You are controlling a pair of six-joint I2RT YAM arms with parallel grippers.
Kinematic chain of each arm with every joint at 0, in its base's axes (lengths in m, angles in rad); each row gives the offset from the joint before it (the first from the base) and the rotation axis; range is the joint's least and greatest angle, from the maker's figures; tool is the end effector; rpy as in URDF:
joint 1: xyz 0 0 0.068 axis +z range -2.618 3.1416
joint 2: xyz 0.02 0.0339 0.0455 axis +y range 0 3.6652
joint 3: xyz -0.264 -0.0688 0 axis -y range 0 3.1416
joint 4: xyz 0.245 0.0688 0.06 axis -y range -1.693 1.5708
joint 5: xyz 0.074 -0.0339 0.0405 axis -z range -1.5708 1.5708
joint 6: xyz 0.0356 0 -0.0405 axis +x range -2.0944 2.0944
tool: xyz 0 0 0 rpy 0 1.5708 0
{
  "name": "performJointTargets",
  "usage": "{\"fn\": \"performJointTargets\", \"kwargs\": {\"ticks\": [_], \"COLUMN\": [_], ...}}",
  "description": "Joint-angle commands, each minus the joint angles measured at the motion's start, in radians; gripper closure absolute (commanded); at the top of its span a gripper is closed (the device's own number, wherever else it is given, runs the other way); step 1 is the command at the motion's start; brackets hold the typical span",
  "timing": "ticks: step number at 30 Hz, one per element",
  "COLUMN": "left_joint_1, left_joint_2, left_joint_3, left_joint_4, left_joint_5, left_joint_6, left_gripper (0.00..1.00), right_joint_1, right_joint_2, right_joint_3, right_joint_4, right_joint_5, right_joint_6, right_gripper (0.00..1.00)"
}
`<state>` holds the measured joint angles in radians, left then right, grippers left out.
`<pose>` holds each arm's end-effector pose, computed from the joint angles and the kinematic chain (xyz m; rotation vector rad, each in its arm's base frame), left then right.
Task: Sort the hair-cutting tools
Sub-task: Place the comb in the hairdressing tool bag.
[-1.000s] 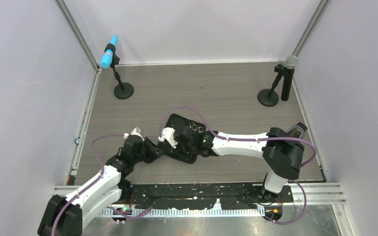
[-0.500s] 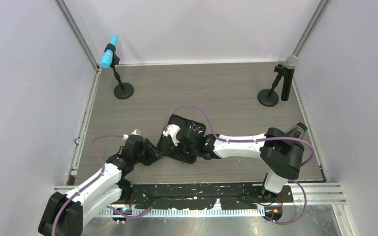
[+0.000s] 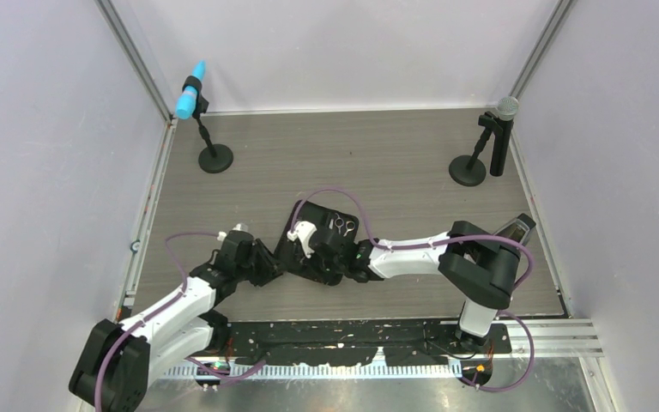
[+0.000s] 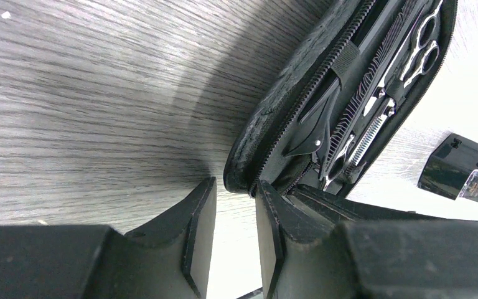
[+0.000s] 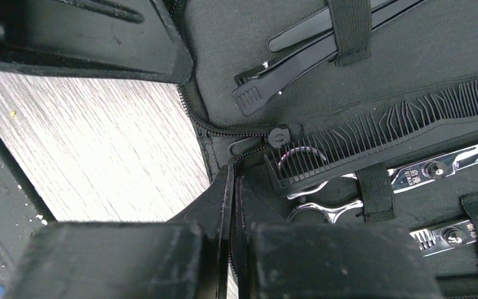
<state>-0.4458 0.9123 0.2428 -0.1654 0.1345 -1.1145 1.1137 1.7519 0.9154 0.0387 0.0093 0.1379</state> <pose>0.1433 -0.0738 0.1363 -0.7855 2.4659 -0.8254 0.1560 0.3164 0.1531 -1.1439 2.1653 0.5745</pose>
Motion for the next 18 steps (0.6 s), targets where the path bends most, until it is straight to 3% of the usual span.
{"fn": "performJointTargets", "kwargs": {"ticks": [1,9,14,18], "left_joint_1": [-0.005,-0.005,-0.02,-0.108], "left_joint_2": [0.014,-0.066,-0.165,-0.199], "left_joint_3": [0.019,0.105,0.191,0.277], "left_joint_4": [-0.048,-0.2,-0.328,-0.393], "left_joint_5": [-0.039,-0.059,-0.066,-0.108], "left_joint_6": [0.036,0.129,0.224,0.308], "left_gripper": [0.68,0.65,0.58,0.54], "right_joint_1": [-0.034,-0.131,-0.149,-0.15], "right_joint_2": [-0.051,-0.14,-0.157,-0.221], "right_joint_3": [-0.054,-0.225,-0.238,-0.227], "right_joint_4": [0.066,0.372,0.357,0.28], "right_joint_5": [-0.077,-0.342,-0.357,-0.32], "right_joint_6": [0.034,0.187,0.191,0.222], "right_gripper": [0.95,0.95,0.94,0.75]}}
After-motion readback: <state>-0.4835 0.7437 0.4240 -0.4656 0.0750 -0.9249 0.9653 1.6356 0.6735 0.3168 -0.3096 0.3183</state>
